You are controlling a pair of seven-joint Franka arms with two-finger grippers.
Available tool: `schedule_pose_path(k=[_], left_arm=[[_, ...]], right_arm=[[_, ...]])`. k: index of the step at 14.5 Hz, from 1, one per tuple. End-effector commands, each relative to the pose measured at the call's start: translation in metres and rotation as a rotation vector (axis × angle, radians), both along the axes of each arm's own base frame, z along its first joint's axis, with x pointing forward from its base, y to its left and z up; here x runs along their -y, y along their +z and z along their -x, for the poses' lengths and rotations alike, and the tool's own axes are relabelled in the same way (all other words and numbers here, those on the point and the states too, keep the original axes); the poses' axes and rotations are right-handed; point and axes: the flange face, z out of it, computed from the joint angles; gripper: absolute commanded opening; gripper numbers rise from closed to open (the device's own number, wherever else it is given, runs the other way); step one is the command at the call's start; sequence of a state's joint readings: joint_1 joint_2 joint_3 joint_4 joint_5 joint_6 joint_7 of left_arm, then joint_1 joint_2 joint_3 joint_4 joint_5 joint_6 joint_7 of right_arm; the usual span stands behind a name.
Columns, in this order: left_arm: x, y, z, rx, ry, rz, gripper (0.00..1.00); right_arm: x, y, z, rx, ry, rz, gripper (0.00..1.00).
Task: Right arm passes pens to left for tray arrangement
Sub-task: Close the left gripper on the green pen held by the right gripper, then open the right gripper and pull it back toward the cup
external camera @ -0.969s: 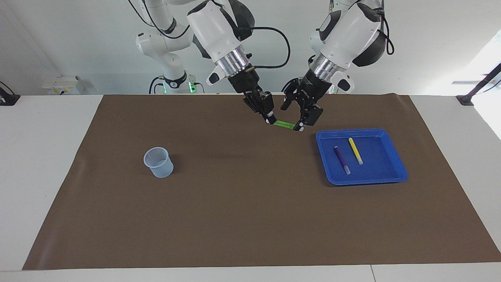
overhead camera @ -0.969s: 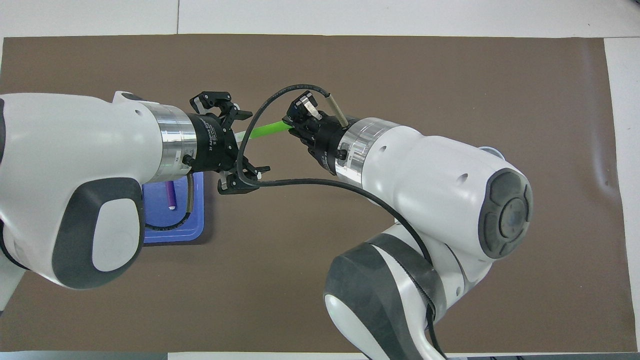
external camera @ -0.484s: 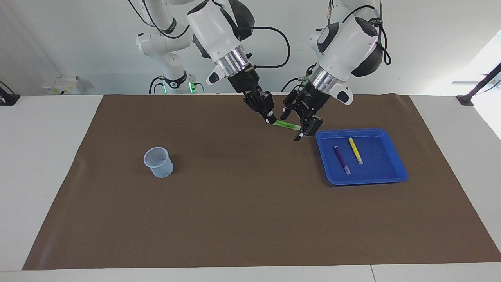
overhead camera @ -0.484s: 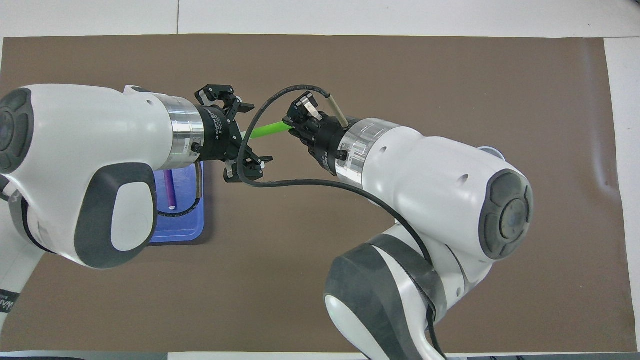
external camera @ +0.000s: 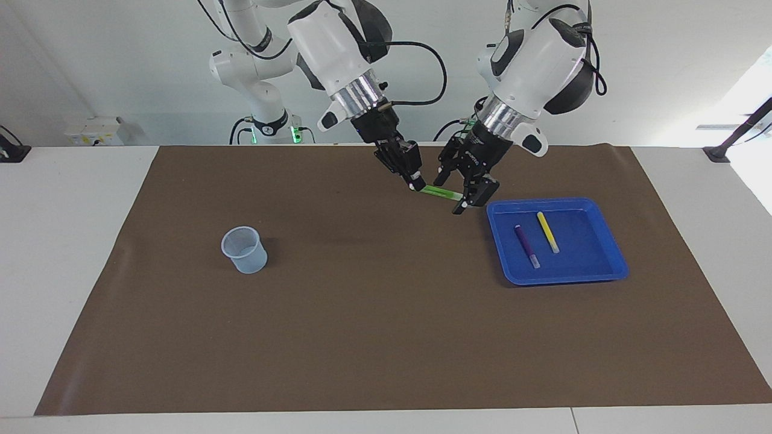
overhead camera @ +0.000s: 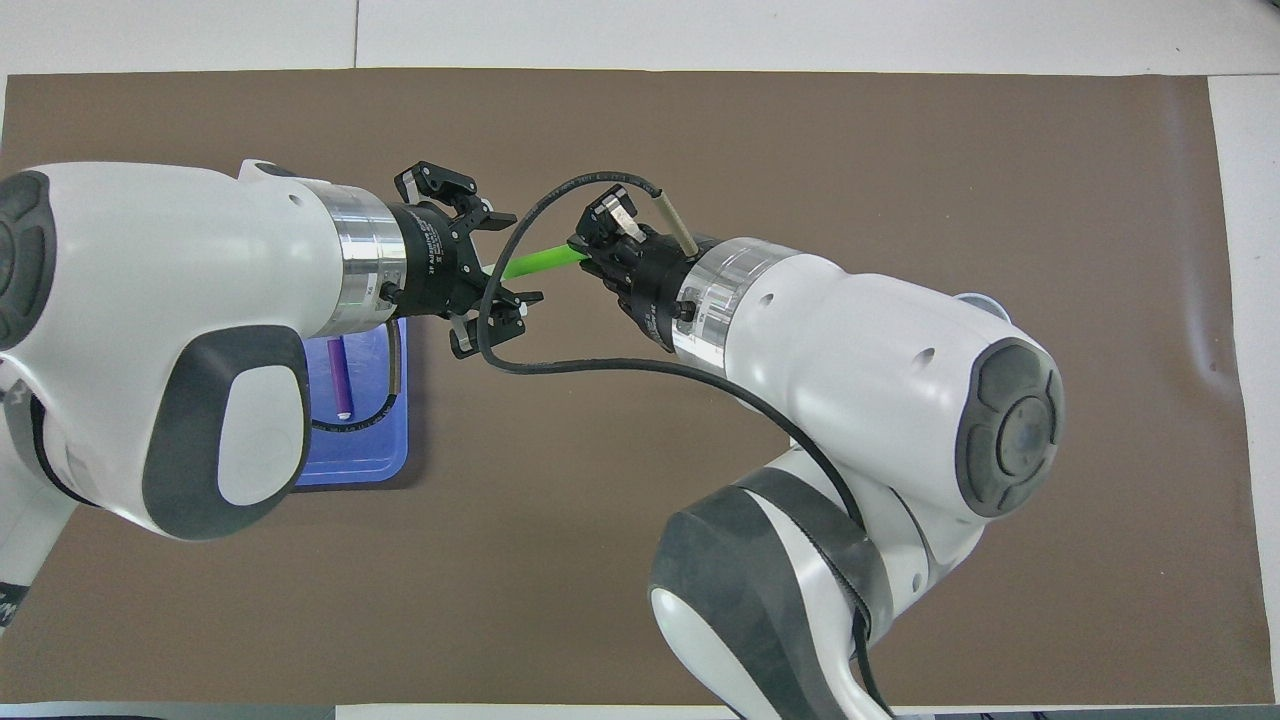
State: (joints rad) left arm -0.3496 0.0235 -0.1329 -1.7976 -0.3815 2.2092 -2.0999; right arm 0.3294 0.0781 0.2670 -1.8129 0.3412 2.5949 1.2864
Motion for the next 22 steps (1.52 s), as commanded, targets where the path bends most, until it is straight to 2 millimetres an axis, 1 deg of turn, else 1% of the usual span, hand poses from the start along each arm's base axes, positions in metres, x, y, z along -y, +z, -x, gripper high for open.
schedule_pose_path(k=[1, 2, 3, 4, 5, 7, 13, 14, 15, 19, 20, 22], left_arm=[[0.002, 0.004, 0.003, 0.002, -0.012, -0.020, 0.52], [0.001, 0.003, 0.002, 0.002, -0.010, -0.021, 0.44], [0.001, 0.003, 0.003, 0.000, -0.012, -0.021, 0.31], [0.001, 0.003, 0.002, 0.002, -0.010, -0.021, 0.17], [0.000, 0.003, 0.002, 0.005, -0.012, -0.026, 0.00], [0.001, 0.002, 0.002, 0.027, -0.040, -0.046, 0.00], [0.000, 0.003, 0.000, 0.037, -0.038, -0.045, 0.00], [0.001, 0.004, 0.001, 0.040, -0.043, -0.044, 0.00], [0.001, 0.004, 0.001, 0.044, -0.051, -0.047, 0.00], [-0.007, 0.000, -0.003, 0.057, -0.072, -0.058, 0.00], [-0.015, -0.001, -0.006, 0.064, -0.076, -0.065, 0.00], [-0.036, -0.010, -0.012, 0.077, -0.112, -0.092, 0.00]], right_arm=[[0.008, 0.001, 0.004, -0.001, -0.022, -0.018, 0.00], [0.008, 0.000, 0.004, -0.002, -0.022, -0.018, 0.00], [0.009, 0.000, 0.004, -0.002, -0.024, -0.018, 0.00], [0.010, 0.000, 0.003, -0.002, -0.027, -0.018, 0.00], [0.010, 0.000, 0.003, -0.002, -0.027, -0.018, 0.00], [0.010, 0.000, 0.003, -0.002, -0.027, -0.018, 0.00], [0.011, 0.000, 0.002, -0.004, -0.029, -0.018, 0.00], [0.013, 0.001, 0.000, -0.004, -0.034, -0.020, 0.75], [0.015, 0.002, -0.001, -0.002, -0.038, -0.022, 1.00], [0.017, 0.002, -0.002, -0.003, -0.028, -0.011, 1.00], [0.018, 0.000, -0.002, 0.015, 0.019, 0.024, 1.00], [0.044, -0.007, -0.010, 0.021, 0.158, 0.144, 1.00]])
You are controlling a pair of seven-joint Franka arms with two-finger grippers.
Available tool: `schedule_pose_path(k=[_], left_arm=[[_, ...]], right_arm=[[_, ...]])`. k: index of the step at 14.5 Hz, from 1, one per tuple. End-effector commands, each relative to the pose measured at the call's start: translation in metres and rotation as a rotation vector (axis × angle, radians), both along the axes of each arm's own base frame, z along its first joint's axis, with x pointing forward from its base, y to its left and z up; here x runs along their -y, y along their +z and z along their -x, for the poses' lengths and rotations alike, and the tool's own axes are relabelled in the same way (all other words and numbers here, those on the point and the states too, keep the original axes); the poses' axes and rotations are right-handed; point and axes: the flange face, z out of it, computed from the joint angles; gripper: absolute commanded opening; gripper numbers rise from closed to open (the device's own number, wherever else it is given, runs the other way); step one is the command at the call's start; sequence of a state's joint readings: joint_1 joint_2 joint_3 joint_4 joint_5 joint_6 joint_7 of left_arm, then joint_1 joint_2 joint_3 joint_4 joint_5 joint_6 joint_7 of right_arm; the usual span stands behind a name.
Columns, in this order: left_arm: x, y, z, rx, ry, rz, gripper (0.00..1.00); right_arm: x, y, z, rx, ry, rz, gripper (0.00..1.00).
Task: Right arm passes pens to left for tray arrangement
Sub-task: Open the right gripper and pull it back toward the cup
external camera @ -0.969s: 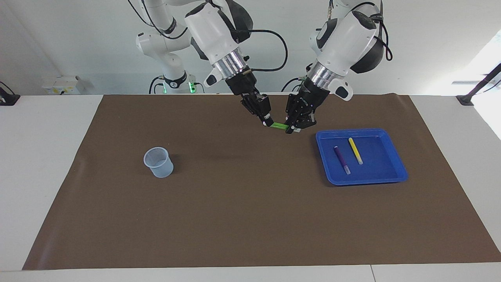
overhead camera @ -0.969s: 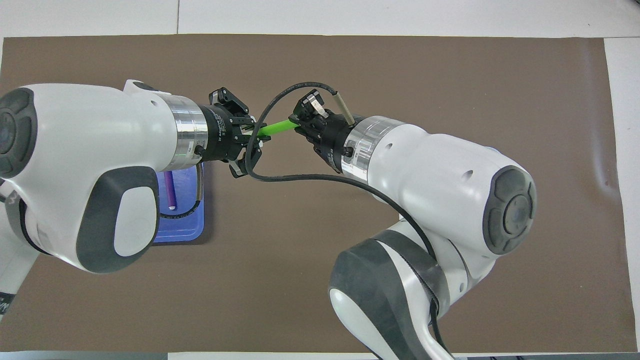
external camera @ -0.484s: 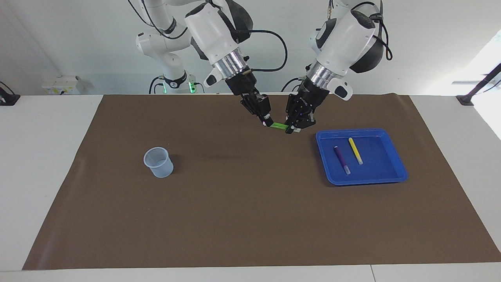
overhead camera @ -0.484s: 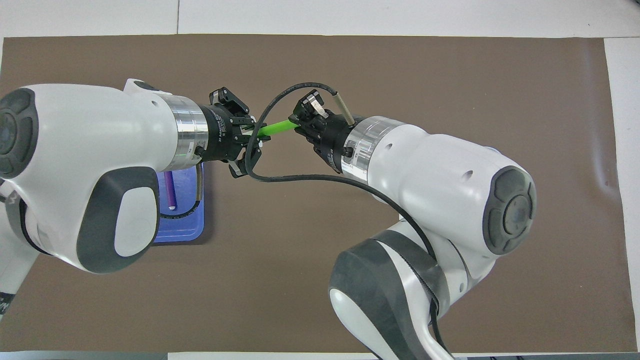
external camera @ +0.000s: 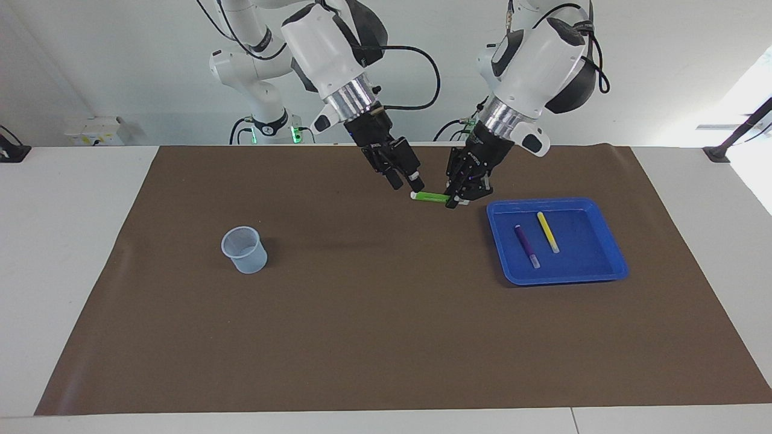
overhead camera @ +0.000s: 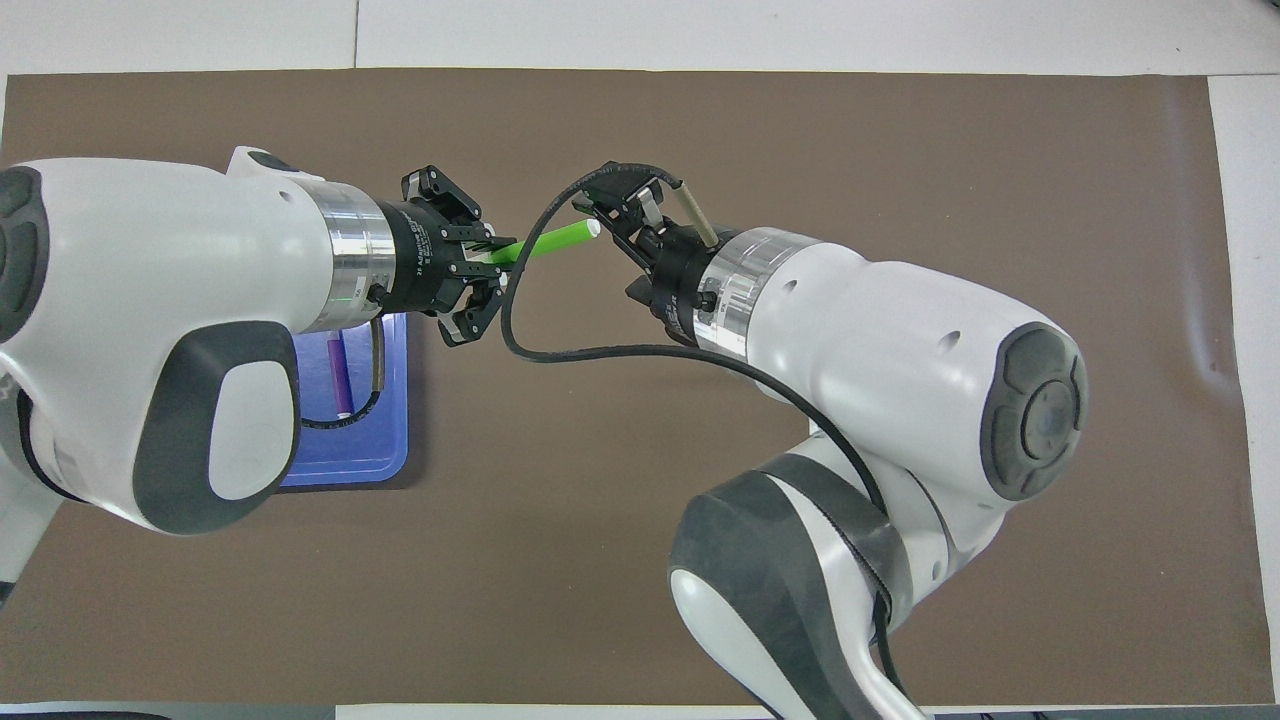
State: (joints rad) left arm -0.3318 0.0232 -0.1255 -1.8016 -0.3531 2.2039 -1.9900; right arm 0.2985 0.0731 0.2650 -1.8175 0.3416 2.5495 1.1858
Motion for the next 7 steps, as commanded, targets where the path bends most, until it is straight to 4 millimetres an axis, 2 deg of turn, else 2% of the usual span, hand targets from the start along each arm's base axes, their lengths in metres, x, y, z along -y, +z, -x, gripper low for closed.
schedule_pose_path(k=[1, 2, 4, 7], left_arm=[[-0.035, -0.012, -0.008, 0.031, -0.056, -0.057, 0.00], [-0.046, -0.019, -0.010, 0.038, -0.101, -0.079, 0.00], [-0.075, -0.047, -0.009, 0.033, -0.311, -0.149, 0.00], [-0.141, -0.083, -0.014, 0.039, -0.597, -0.201, 0.00]], right_arm=[[0.040, 0.000, -0.004, 0.022, 0.189, 0.143, 1.00], [0.057, 0.002, -0.007, 0.030, 0.263, 0.193, 1.00], [0.089, 0.016, -0.017, 0.026, 0.356, 0.255, 1.00], [0.127, 0.013, -0.021, -0.036, 0.406, 0.296, 1.00]])
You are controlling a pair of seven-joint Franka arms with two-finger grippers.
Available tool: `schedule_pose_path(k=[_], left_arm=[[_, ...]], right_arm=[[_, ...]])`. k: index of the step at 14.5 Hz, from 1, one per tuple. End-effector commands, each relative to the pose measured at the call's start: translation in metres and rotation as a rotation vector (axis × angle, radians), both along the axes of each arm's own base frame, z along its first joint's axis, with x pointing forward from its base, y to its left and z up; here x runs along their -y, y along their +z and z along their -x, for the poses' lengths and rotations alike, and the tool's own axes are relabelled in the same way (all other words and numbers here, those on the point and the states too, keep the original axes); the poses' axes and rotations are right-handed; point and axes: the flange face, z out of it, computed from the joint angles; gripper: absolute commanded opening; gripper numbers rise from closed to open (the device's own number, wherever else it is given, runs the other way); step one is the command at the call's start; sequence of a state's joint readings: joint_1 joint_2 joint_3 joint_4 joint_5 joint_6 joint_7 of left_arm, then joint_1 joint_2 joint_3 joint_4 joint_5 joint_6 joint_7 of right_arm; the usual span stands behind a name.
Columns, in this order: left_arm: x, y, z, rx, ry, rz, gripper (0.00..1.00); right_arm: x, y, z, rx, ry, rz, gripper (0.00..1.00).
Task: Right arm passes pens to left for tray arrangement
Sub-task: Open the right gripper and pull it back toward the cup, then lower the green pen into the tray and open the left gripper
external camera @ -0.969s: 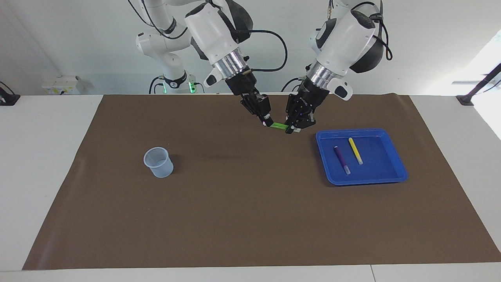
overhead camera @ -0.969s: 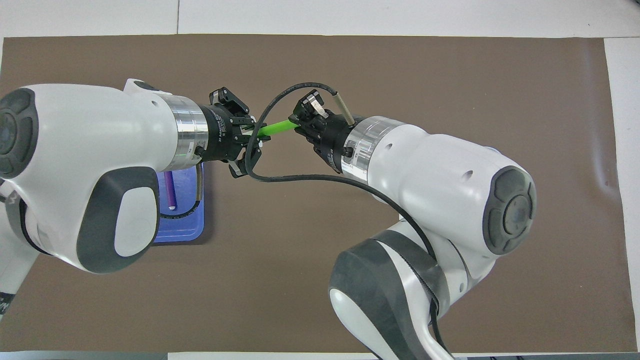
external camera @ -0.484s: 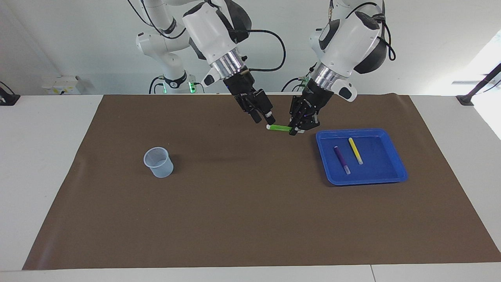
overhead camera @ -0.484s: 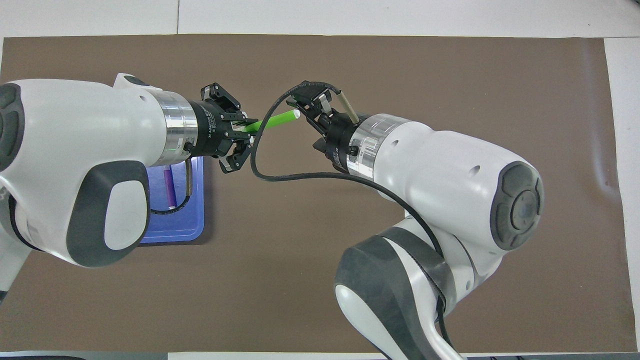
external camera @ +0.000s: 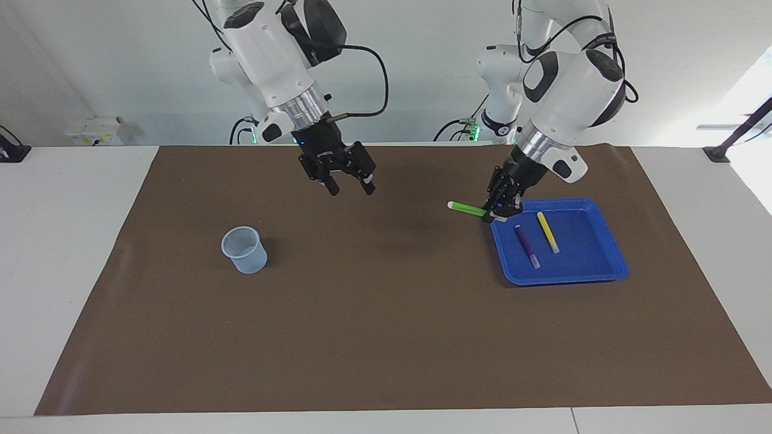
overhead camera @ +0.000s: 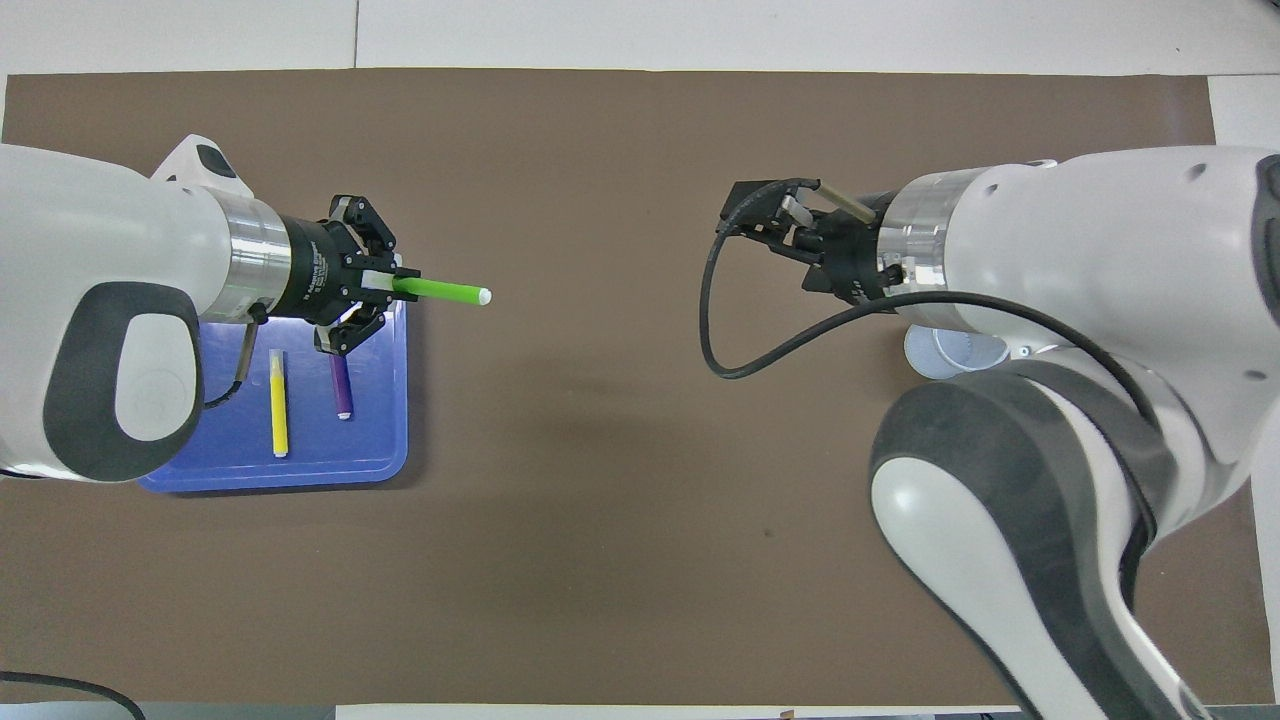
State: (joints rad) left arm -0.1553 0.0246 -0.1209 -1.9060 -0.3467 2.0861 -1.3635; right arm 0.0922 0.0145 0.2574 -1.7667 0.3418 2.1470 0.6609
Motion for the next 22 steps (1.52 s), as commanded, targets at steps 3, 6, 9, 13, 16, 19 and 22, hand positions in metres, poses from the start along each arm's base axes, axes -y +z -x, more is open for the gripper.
schedule_pose_path(k=[3, 6, 9, 13, 16, 19, 22], left_arm=[[-0.119, -0.054, 0.005, 0.016, -0.432, -0.045, 0.00], [-0.189, -0.104, 0.008, 0.011, -0.767, -0.127, 0.00], [-0.216, -0.146, 0.003, -0.014, -1.102, -0.200, 0.00], [-0.216, -0.176, -0.003, -0.047, -1.228, -0.245, 0.00], [-0.220, -0.184, -0.003, -0.055, -1.218, -0.237, 0.00], [-0.221, -0.188, -0.004, -0.052, -1.220, -0.239, 0.00], [-0.221, -0.188, -0.003, -0.054, -1.228, -0.235, 0.07]], right_arm=[[0.056, 0.001, 0.005, -0.044, 0.184, 0.124, 1.00], [0.101, 0.001, 0.011, -0.065, 0.325, 0.301, 1.00], [0.129, 0.010, 0.021, -0.101, 0.365, 0.362, 1.00], [0.159, 0.017, 0.034, -0.157, 0.398, 0.434, 1.00], [0.198, 0.012, 0.030, -0.206, 0.427, 0.444, 1.00], [0.251, 0.016, 0.027, -0.203, 0.461, 0.456, 1.00], [0.247, 0.013, 0.024, -0.241, 0.487, 0.468, 1.00]])
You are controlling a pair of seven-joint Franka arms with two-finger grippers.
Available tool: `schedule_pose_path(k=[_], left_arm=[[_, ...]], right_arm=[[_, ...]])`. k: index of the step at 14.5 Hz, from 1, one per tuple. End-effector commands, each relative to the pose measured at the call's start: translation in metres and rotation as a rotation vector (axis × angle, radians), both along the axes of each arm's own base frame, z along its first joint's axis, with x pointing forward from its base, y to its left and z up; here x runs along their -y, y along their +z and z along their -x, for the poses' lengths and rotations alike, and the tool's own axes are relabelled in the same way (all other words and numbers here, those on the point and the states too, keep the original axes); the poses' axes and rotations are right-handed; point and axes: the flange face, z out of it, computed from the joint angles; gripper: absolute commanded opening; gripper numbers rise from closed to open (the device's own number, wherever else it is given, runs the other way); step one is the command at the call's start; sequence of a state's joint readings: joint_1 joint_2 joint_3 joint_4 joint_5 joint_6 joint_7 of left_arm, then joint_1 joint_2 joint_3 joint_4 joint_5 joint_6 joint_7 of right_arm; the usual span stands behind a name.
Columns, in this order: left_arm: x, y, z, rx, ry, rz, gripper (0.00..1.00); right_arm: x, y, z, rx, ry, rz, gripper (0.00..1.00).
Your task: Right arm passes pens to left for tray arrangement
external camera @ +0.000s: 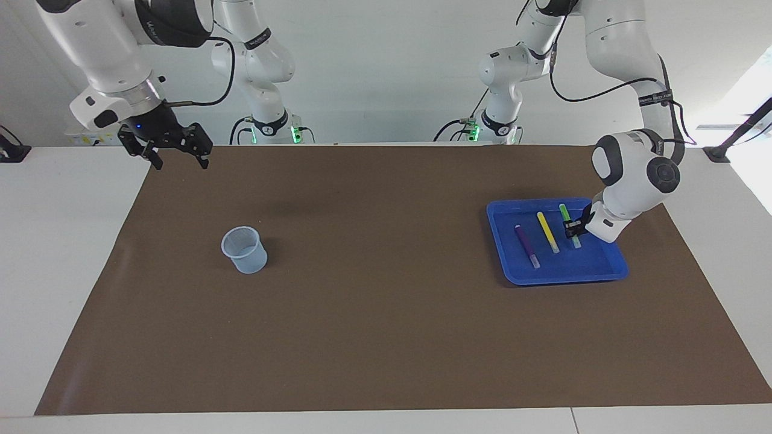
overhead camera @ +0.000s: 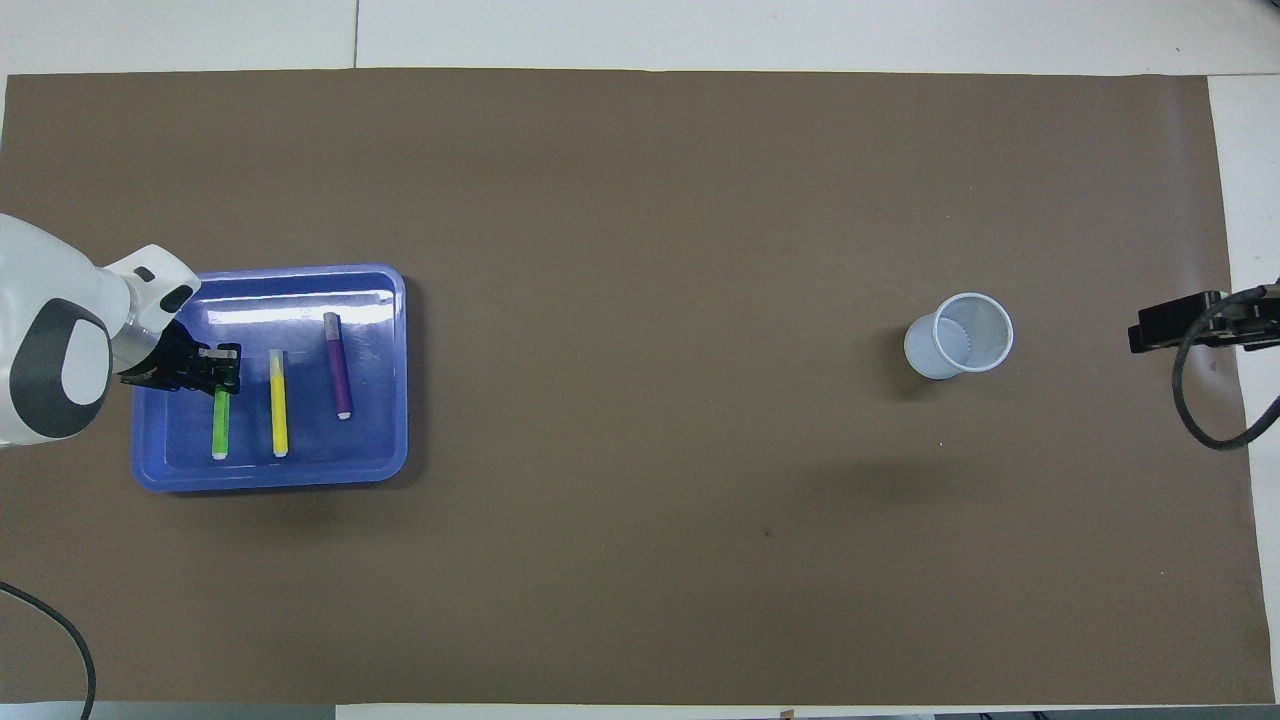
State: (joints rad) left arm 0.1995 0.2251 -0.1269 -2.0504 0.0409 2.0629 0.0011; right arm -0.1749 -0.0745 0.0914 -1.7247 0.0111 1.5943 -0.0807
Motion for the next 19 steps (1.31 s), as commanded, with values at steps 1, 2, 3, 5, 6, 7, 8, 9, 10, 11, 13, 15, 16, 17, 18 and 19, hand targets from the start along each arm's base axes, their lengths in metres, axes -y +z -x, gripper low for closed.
schedule_pose_path(k=[1, 2, 3, 5, 6, 7, 8, 9, 10, 11, 13, 15, 16, 17, 18, 19], left_arm=[[-0.003, -0.002, -0.002, 0.003, -0.026, -0.012, 0.81], [-0.003, 0.000, -0.002, 0.000, -0.026, -0.012, 1.00], [0.000, 0.001, -0.003, -0.005, -0.030, -0.012, 1.00], [0.001, 0.009, -0.006, -0.011, -0.032, -0.013, 1.00], [0.004, 0.015, -0.009, -0.014, -0.037, -0.013, 1.00], [0.006, 0.025, -0.013, -0.011, -0.042, -0.014, 1.00], [0.011, 0.038, -0.016, -0.018, -0.046, -0.012, 1.00], [0.015, 0.054, -0.022, -0.024, -0.048, -0.013, 1.00], [0.033, 0.072, -0.027, -0.027, -0.066, -0.012, 1.00], [0.043, 0.087, -0.029, -0.035, -0.083, -0.013, 1.00], [0.056, 0.126, -0.027, -0.010, -0.084, -0.008, 1.00], [0.084, 0.165, -0.020, 0.018, -0.073, -0.005, 1.00], [0.098, 0.183, -0.014, 0.043, -0.040, -0.018, 1.00], [0.106, 0.204, -0.004, 0.064, -0.007, -0.030, 1.00], [0.111, 0.220, 0.006, 0.073, -0.013, -0.034, 1.00], [0.113, 0.235, 0.017, 0.072, -0.018, -0.039, 1.00]], right_arm=[[-0.020, 0.011, -0.009, -0.031, 0.054, 0.042, 1.00], [-0.025, 0.027, -0.007, -0.033, 0.061, 0.049, 1.00], [-0.026, 0.031, -0.003, -0.048, 0.062, 0.049, 1.00], [-0.032, 0.037, 0.004, -0.048, 0.072, 0.051, 1.00], [-0.029, 0.034, 0.004, -0.052, 0.066, 0.049, 1.00], [-0.023, 0.034, 0.004, -0.052, 0.050, 0.042, 1.00], [-0.023, 0.034, 0.005, -0.055, 0.045, 0.040, 1.00], [-0.022, 0.034, 0.006, -0.053, 0.044, 0.035, 1.00], [-0.018, 0.031, 0.006, -0.050, 0.049, 0.030, 1.00], [-0.011, 0.033, 0.006, -0.041, 0.052, 0.024, 1.00], [-0.004, 0.026, 0.007, -0.040, 0.039, 0.023, 1.00], [0.007, 0.016, 0.011, -0.004, 0.038, 0.022, 1.00], [0.006, 0.018, 0.011, -0.016, 0.041, 0.021, 1.00], [0.004, 0.027, 0.009, -0.015, 0.045, 0.023, 1.00], [0.003, 0.027, 0.008, -0.018, 0.048, 0.023, 1.00], [0.006, 0.025, 0.008, -0.018, 0.044, 0.021, 1.00]])
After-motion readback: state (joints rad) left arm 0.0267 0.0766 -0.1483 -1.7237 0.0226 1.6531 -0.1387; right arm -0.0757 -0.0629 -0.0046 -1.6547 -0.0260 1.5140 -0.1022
